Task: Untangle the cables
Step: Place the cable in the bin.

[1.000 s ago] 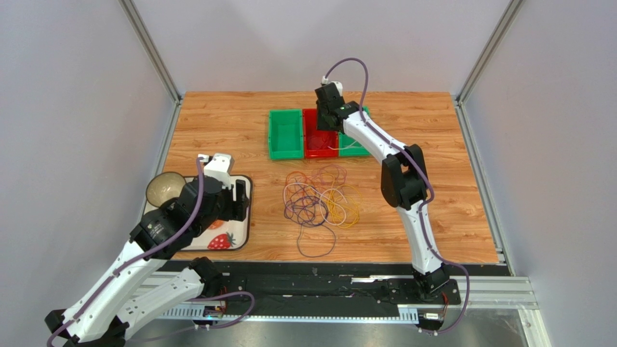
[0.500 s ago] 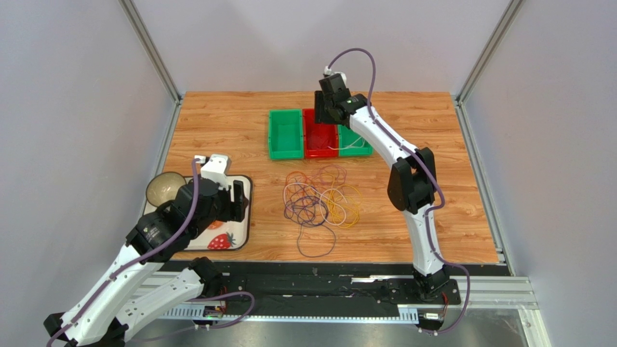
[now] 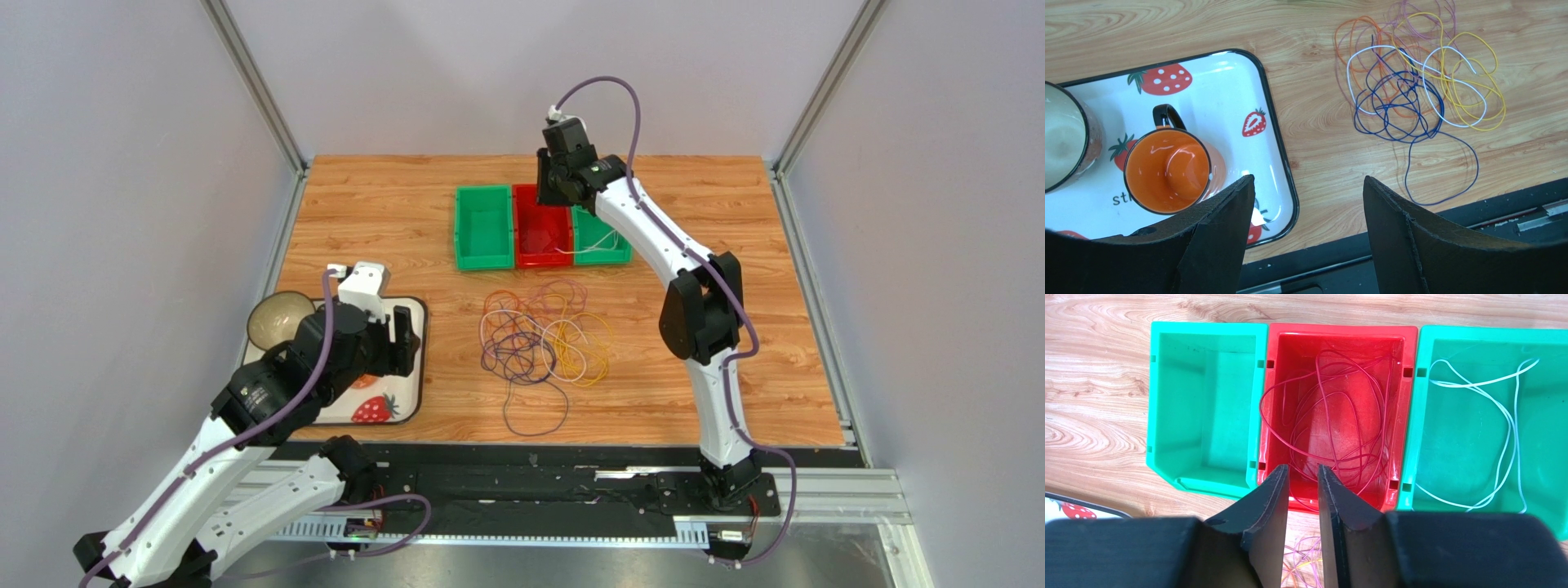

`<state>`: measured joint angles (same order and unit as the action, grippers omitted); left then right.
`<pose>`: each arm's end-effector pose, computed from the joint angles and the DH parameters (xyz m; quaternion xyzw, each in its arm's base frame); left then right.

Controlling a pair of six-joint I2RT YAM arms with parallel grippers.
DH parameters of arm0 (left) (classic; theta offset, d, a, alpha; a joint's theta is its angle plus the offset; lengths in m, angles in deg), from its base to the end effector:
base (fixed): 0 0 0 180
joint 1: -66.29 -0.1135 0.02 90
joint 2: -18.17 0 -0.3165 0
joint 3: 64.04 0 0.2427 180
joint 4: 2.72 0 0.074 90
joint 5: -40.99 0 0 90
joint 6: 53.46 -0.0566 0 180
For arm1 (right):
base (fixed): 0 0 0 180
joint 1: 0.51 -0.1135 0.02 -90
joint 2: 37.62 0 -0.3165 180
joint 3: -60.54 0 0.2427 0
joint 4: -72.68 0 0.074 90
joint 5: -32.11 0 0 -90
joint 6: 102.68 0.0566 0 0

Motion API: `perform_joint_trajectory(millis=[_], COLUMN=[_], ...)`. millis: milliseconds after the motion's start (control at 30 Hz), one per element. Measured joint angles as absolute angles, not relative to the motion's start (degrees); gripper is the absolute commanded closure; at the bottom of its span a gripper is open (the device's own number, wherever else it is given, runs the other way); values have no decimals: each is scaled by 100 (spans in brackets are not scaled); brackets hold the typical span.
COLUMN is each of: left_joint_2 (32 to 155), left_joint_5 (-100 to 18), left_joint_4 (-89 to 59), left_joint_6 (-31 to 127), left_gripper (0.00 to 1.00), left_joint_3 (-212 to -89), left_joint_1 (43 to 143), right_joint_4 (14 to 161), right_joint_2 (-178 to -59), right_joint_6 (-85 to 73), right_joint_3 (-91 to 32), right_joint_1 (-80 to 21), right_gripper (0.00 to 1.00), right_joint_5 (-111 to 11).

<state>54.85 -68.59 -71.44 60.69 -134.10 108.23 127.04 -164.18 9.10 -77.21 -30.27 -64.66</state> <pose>0.0668 -0.0345 0.3624 0.0582 0.8770 -0.1201 0.4616 0.4735 0.2630 0.3257 -0.0403 0.9155 0.1237 0.3808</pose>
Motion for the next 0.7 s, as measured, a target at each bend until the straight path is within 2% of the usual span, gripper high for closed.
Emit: perform_joint_trajectory(millis=[300,700], left_joint_2=[5487,5560], left_joint_5=[-6861,-6863], left_joint_4=[-7144,-7144], left_joint_6=[6069,6071], left_gripper=[27,27], left_joint_3=[-13410,-13410], left_joint_1=[10823,10823], right_joint_4=[12706,12634], right_joint_2=[-16608,-16995], right_joint_6=[912,1002], right_joint_3=[-7769,-7950], right_joint_1=[-3027,-2994], right_gripper=[75,86], right_joint_5=[-6424,-6131])
